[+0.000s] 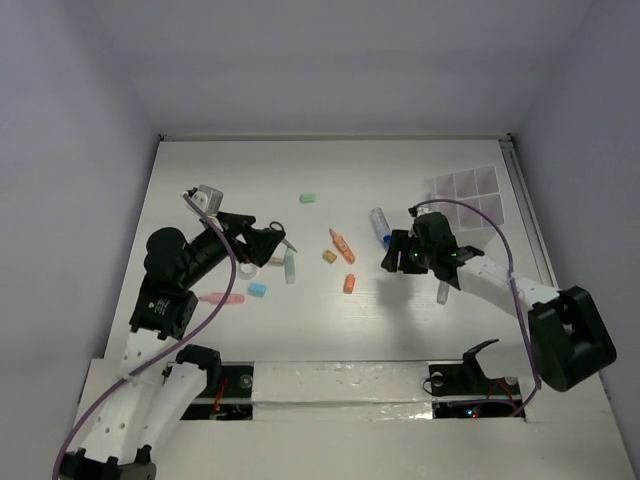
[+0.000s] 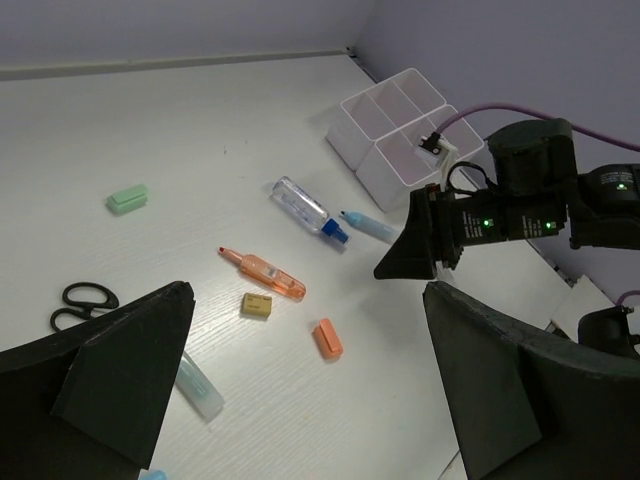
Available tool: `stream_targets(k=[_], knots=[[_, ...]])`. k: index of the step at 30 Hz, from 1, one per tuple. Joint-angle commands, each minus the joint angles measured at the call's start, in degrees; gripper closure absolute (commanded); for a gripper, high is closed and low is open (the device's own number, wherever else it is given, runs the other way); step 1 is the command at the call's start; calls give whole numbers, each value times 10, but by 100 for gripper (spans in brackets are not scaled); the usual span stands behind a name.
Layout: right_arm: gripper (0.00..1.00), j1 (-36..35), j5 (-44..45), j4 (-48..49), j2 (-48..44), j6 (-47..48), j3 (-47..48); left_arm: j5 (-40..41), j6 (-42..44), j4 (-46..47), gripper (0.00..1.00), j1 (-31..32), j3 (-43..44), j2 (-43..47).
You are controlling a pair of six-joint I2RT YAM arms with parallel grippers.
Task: Sort the stationery into containers
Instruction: Pick up the stationery from the center of the board.
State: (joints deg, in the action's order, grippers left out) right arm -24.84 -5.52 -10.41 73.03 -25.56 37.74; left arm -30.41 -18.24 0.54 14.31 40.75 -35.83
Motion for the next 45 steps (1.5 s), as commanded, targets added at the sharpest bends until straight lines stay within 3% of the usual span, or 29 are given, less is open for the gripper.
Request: stream_targets(k=[1, 15, 30, 32, 34, 37, 42, 45], knots=[[38, -4, 26, 67, 45, -5, 19, -12, 9, 17, 1, 3, -3, 0], [43, -4, 132, 136, 203, 12, 80, -14, 10, 17, 1, 3, -4, -6], [49, -4, 134, 150, 254, 67, 124, -18, 11, 19, 1, 3, -4, -10], [56, -4, 125, 152, 253, 74, 125, -18, 13, 18, 1, 3, -3, -13], [74, -4, 120, 148, 248, 79, 125, -19, 12, 17, 1, 3, -3, -19], [92, -4, 107, 138, 225, 86, 124, -23, 13, 12, 1, 3, -1, -27], [94, -4, 68, 106, 159, 91, 124, -29, 12, 11, 1, 3, 0, -36], [96, -14, 9, 28, 110, 100, 146, -36, 11, 14, 1, 3, 1, -41]])
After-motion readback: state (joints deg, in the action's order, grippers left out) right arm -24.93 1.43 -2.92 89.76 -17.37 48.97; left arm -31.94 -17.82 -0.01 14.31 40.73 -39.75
